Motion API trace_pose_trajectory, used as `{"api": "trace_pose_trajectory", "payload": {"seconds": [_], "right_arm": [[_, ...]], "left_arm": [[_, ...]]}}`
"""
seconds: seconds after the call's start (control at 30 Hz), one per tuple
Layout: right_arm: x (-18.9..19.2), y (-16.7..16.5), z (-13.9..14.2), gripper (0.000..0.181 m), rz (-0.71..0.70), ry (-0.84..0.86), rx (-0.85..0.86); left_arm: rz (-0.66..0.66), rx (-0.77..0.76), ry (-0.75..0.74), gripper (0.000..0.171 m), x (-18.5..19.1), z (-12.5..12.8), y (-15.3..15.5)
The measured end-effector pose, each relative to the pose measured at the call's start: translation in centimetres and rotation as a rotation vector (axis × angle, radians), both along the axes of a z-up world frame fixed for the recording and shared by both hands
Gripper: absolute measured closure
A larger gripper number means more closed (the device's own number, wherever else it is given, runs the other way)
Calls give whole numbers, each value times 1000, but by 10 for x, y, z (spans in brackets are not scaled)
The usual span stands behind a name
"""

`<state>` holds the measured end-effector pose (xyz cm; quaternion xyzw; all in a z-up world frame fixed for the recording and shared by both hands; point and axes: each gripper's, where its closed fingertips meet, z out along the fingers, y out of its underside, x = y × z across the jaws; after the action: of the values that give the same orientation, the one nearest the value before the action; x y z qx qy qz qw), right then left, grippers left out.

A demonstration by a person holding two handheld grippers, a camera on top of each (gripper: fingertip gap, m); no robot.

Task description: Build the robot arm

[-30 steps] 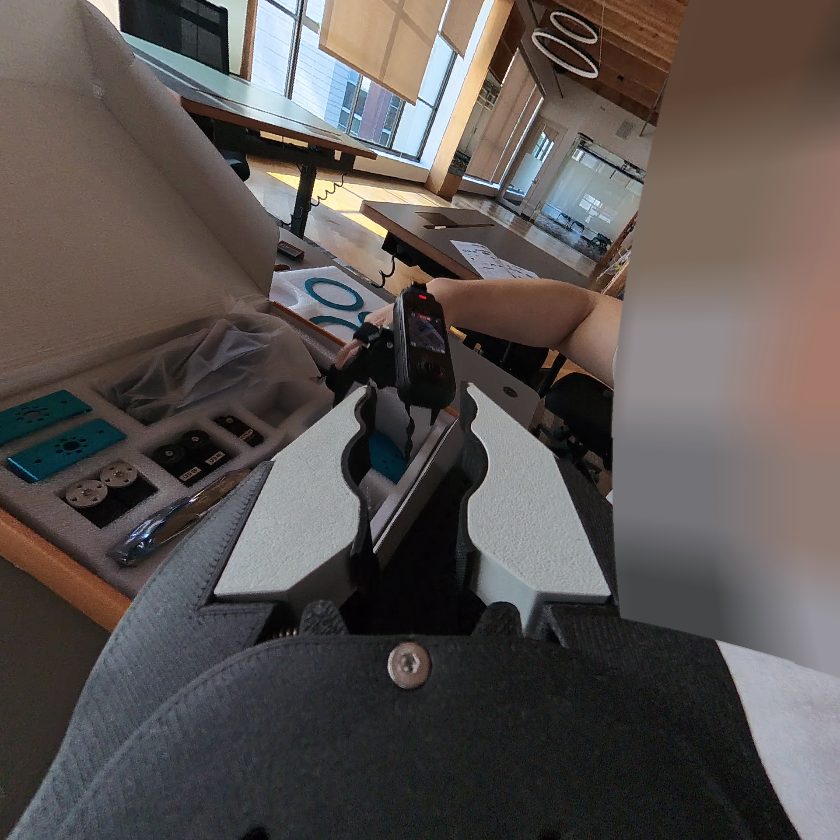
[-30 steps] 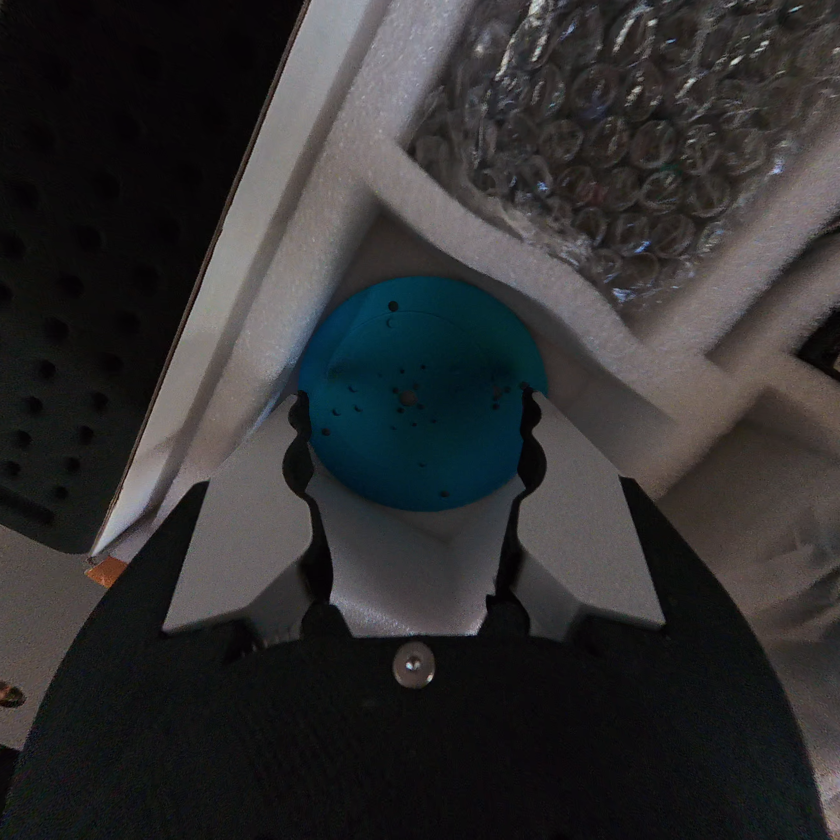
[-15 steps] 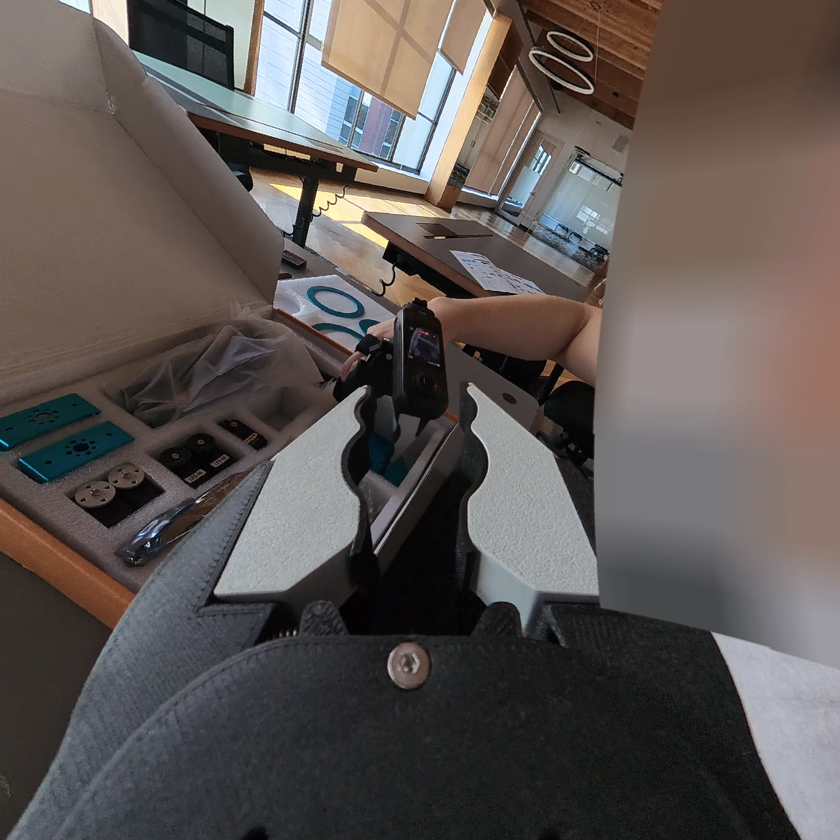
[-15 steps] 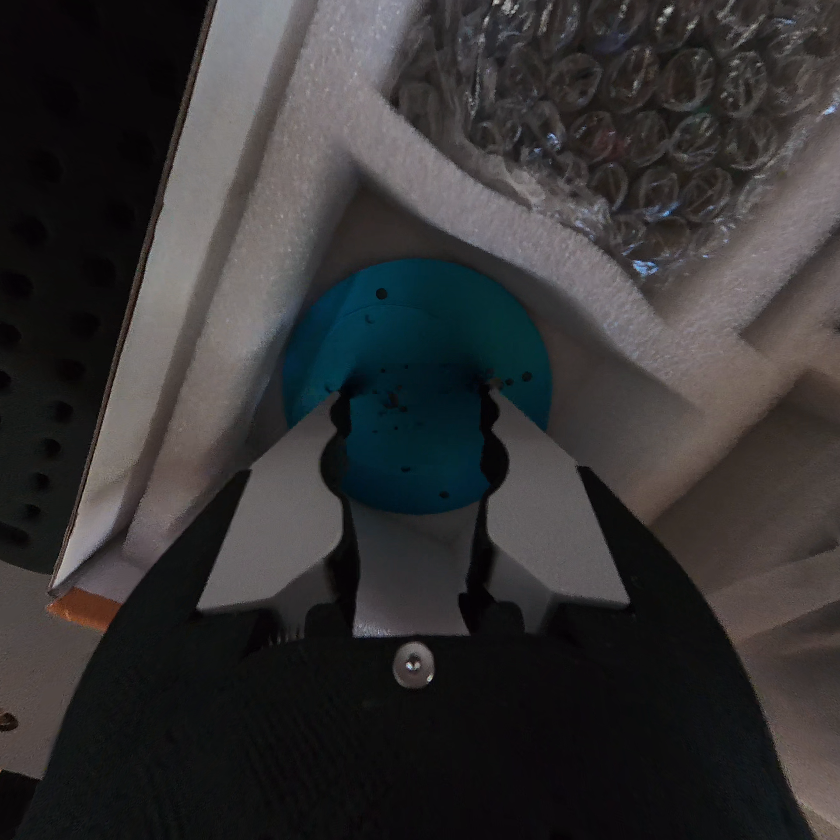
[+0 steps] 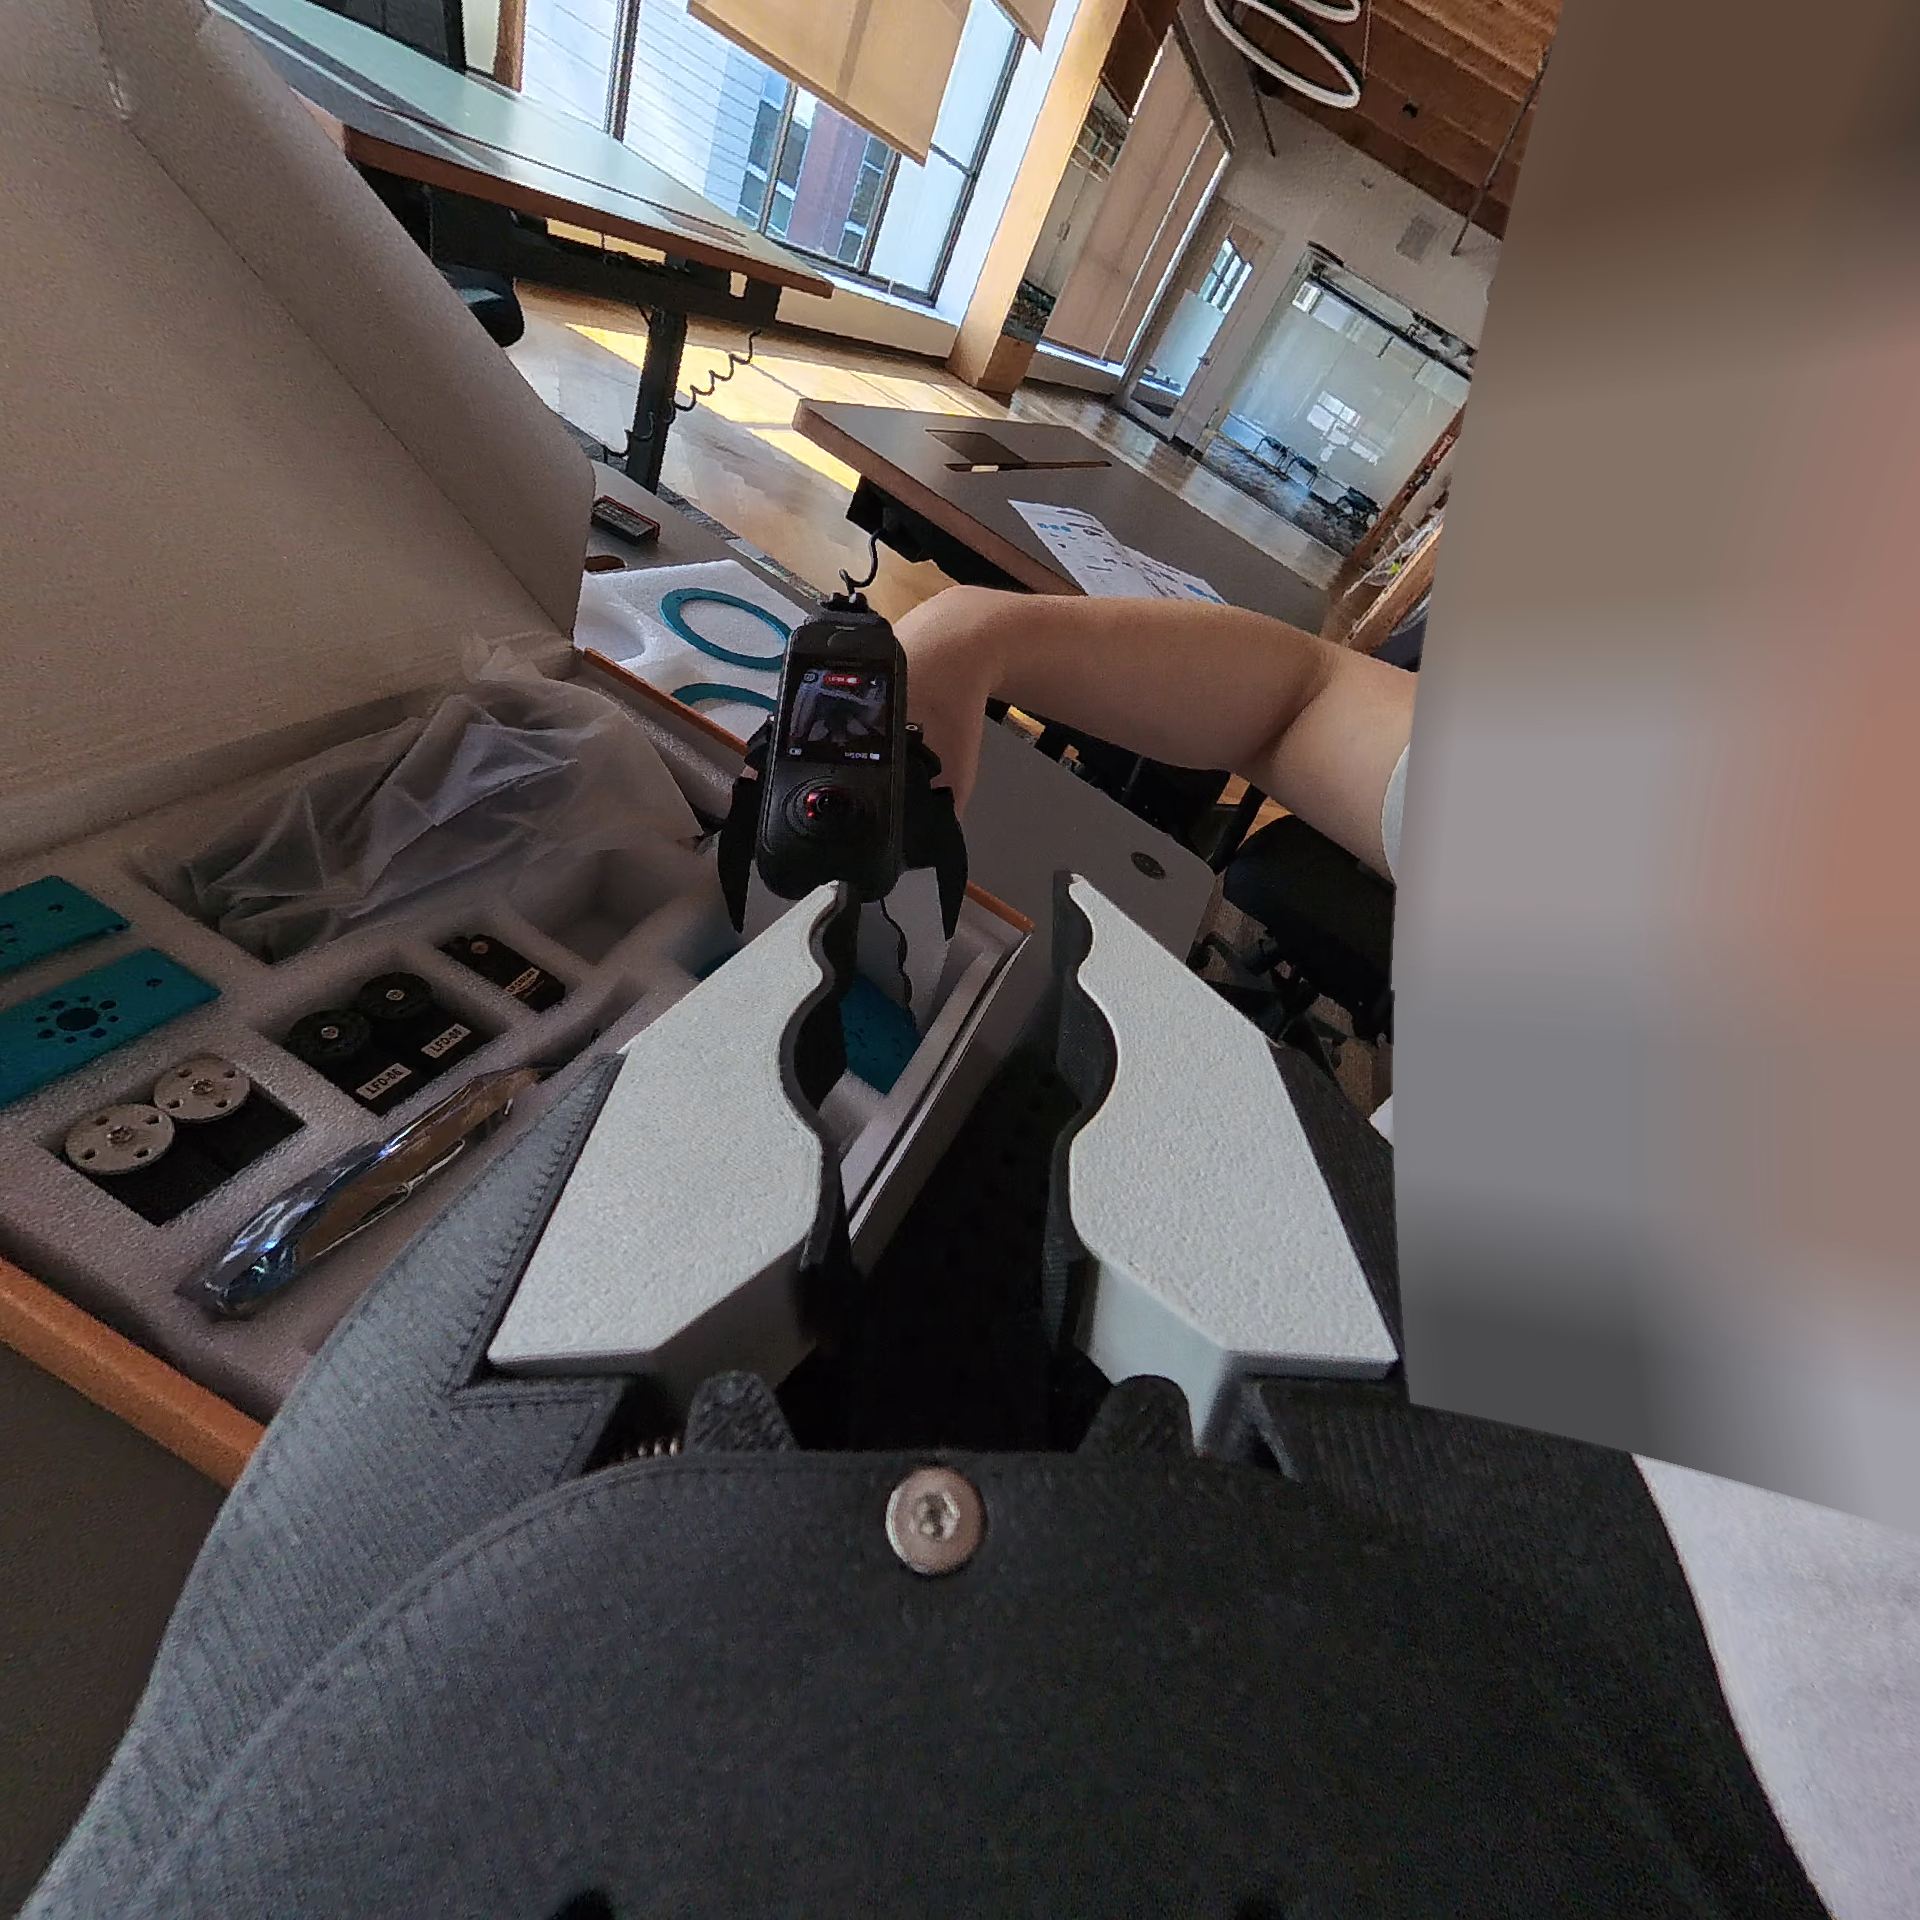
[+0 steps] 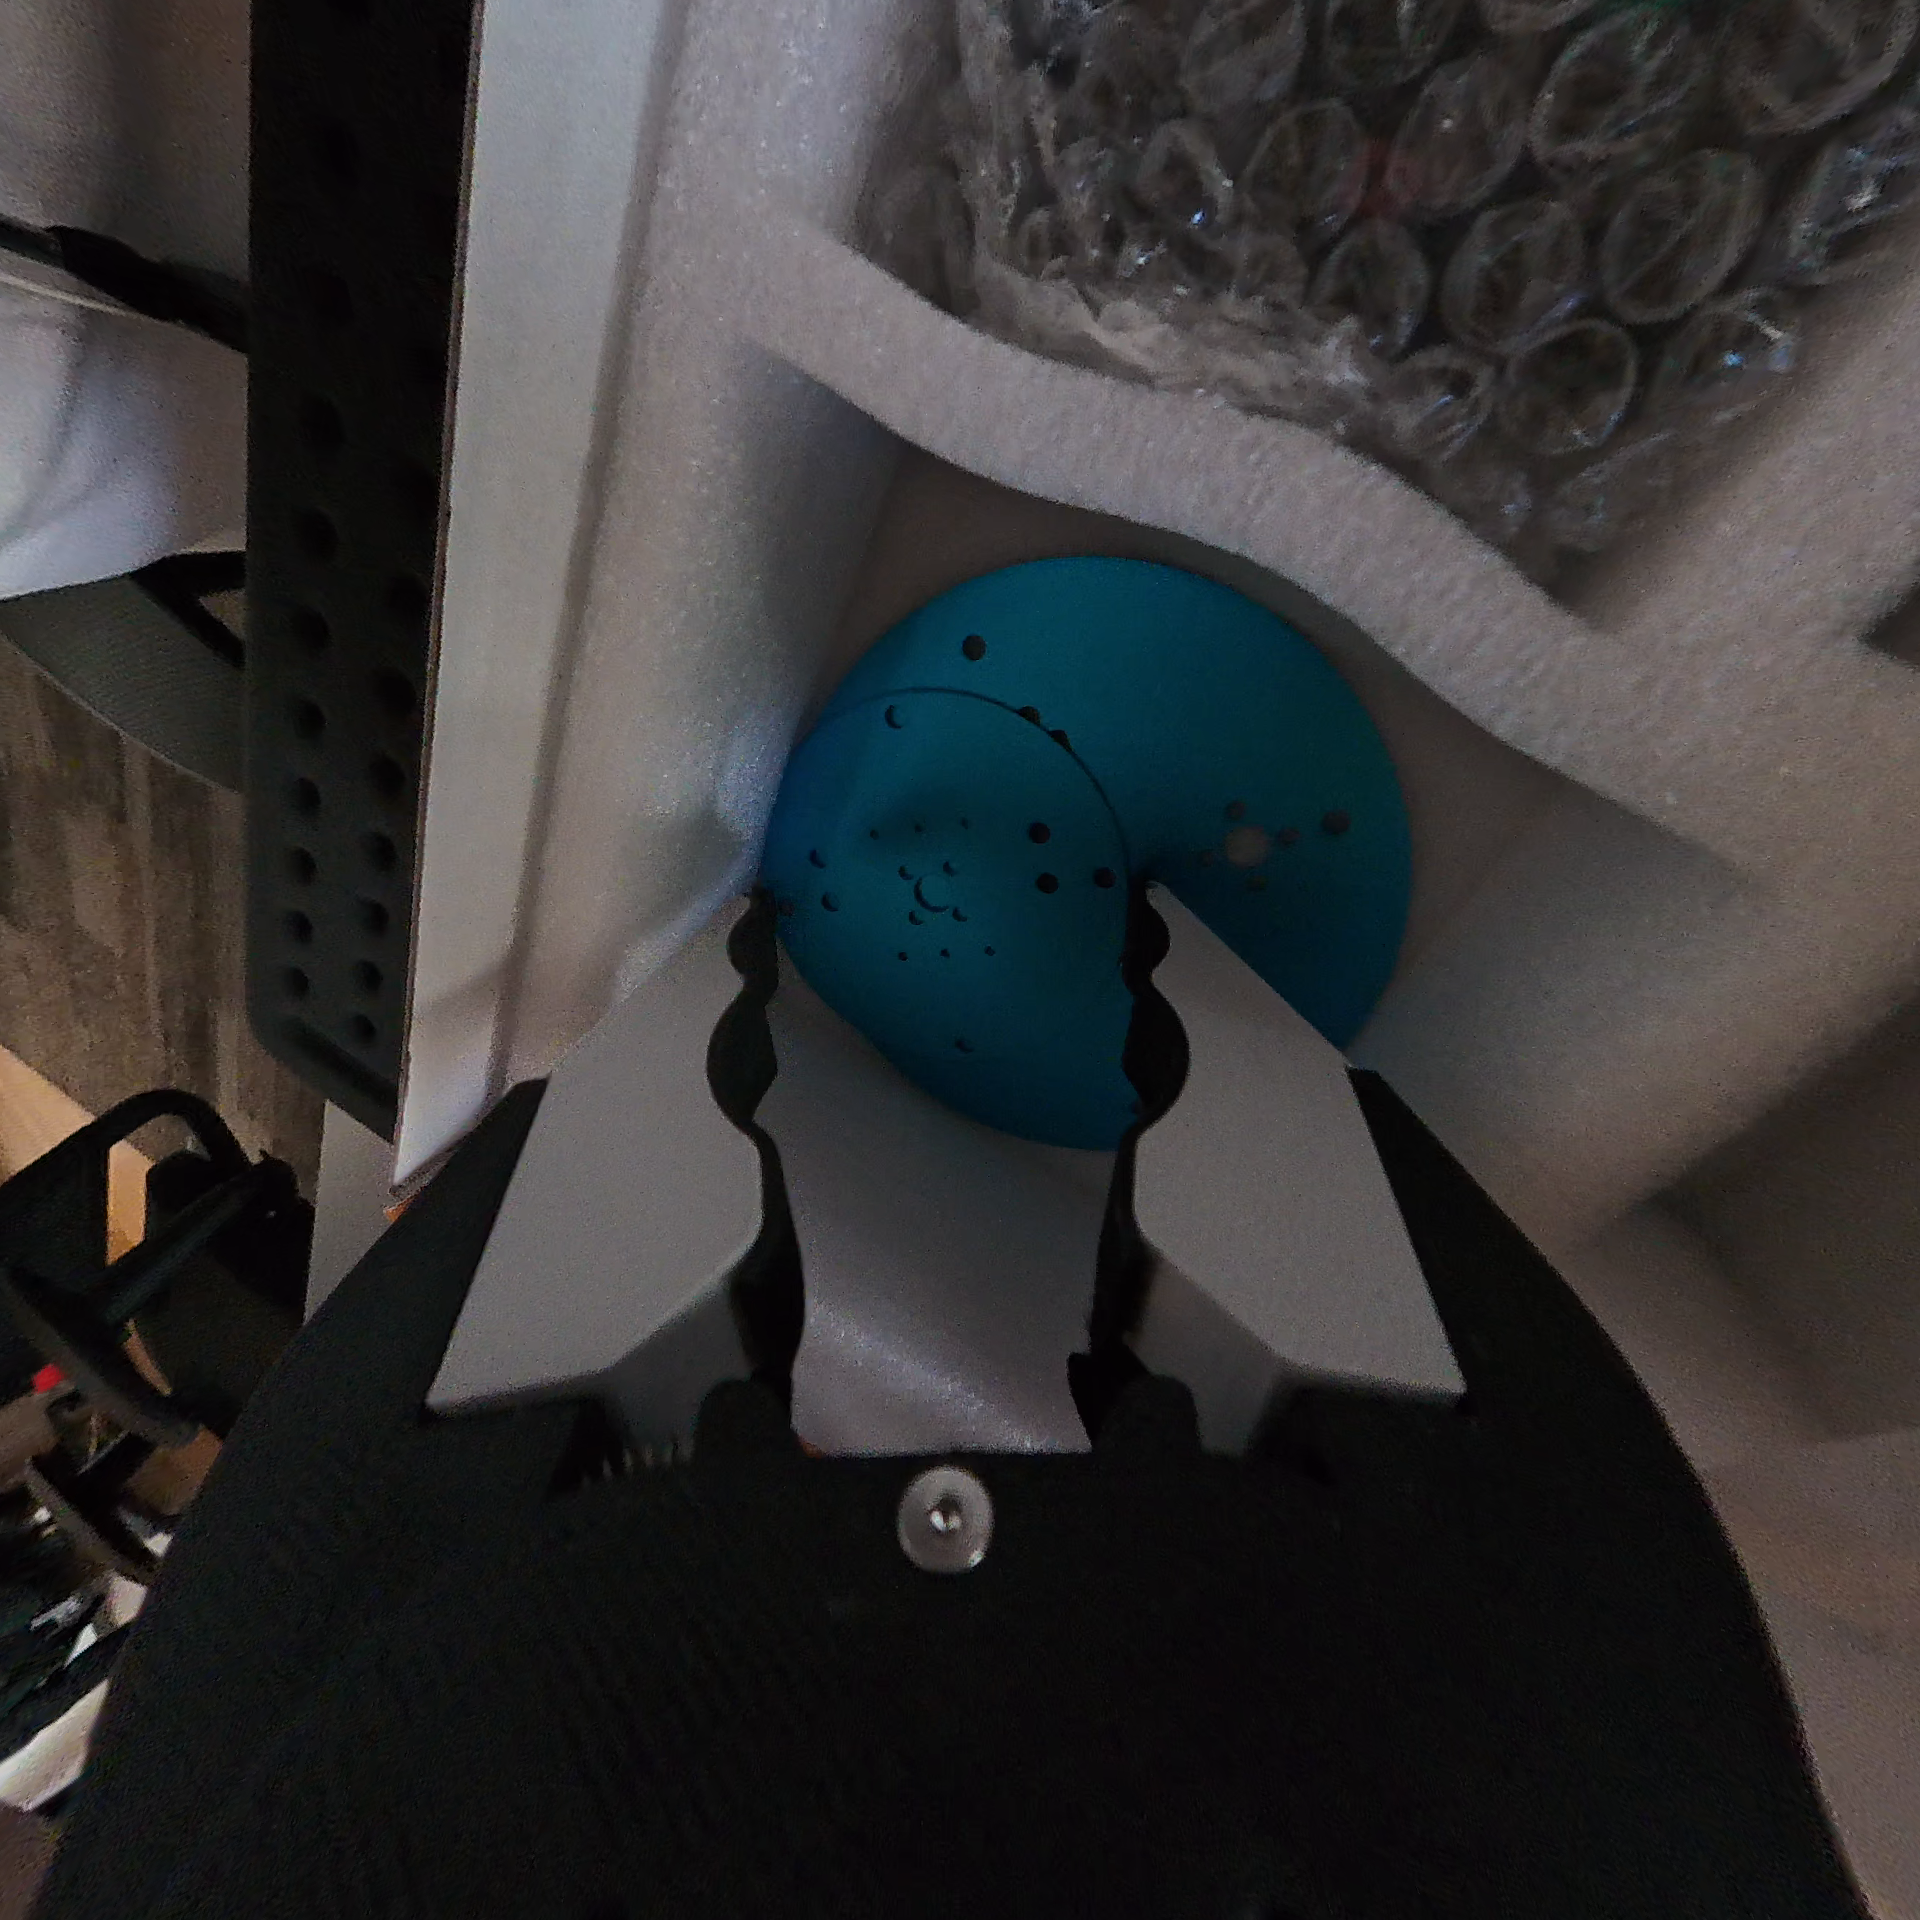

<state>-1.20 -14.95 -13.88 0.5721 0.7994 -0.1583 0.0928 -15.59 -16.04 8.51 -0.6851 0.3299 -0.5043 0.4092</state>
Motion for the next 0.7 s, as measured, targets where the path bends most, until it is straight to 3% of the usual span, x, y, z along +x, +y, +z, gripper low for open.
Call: {"api": "trace_pose_trajectory", "payload": {"seconds": [0.13, 0.3, 0.43, 0.7], "right_arm": [[2, 3, 1, 119, -1, -42, -19], [-4, 5, 14, 126, -51, 31, -74], [-6, 4, 26, 132, -73, 100, -85], [-5, -1, 38, 134, -99, 208, -64]], "left_arm": [[-2, 2, 4, 135, 0, 1, 1], [-31, -30, 14, 134, 11, -10, 3], [-100, -135, 71, 130, 41, -45, 5], [-237, -208, 347, 133, 110, -117, 12]]}}
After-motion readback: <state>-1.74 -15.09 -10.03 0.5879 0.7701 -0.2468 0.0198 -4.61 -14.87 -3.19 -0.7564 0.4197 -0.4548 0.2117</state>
